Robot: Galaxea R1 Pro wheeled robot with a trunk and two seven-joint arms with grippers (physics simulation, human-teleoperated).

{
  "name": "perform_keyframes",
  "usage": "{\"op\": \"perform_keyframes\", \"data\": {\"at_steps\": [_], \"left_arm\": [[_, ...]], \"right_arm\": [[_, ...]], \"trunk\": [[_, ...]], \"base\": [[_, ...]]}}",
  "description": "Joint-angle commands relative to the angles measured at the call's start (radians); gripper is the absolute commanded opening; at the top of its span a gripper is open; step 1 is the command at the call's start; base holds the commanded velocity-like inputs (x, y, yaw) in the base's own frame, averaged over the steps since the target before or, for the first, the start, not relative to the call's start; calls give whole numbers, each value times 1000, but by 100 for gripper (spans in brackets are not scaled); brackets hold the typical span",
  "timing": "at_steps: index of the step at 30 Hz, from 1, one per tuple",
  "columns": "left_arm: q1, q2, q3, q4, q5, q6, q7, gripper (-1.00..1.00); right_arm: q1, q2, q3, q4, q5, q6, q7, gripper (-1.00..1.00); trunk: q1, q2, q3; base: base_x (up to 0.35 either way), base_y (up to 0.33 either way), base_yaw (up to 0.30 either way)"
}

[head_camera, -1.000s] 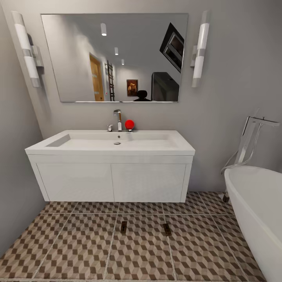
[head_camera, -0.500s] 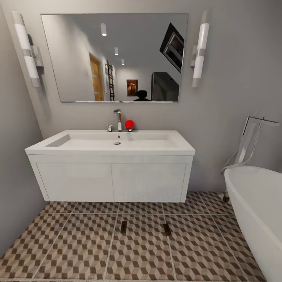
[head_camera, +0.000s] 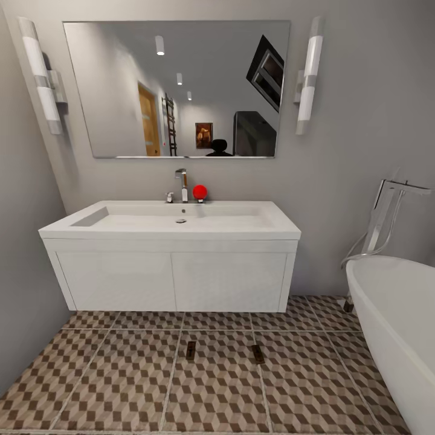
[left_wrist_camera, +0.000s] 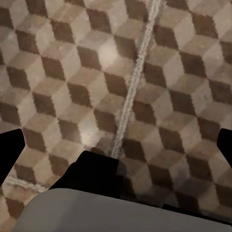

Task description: Take the four mousetraps from the cabinet in the bathroom and place them on the bathroom floor. Make sure all four end up on the same floor surface, and ensure that at least two of them are either under or directly next to the same bathroom sink.

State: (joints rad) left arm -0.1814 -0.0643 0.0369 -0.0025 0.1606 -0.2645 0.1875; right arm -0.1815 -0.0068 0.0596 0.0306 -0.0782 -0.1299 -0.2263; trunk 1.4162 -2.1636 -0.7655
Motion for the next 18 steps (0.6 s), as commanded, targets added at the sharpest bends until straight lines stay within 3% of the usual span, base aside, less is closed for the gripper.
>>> {"op": "perform_keyframes", "data": {"at_steps": [1,18], "left_arm": [[0,0,3,1,4,-4,0,100],[0,0,3,-1,5,-6,1,100]], "right_arm": [[1,0,6,3,-8,-8,-1,100],[10,-1,8,3,-5,-8,31,100]], "trunk": [[0,0,-1],[0,0,-1]], "base": [[0,0,0],[0,0,5]]}}
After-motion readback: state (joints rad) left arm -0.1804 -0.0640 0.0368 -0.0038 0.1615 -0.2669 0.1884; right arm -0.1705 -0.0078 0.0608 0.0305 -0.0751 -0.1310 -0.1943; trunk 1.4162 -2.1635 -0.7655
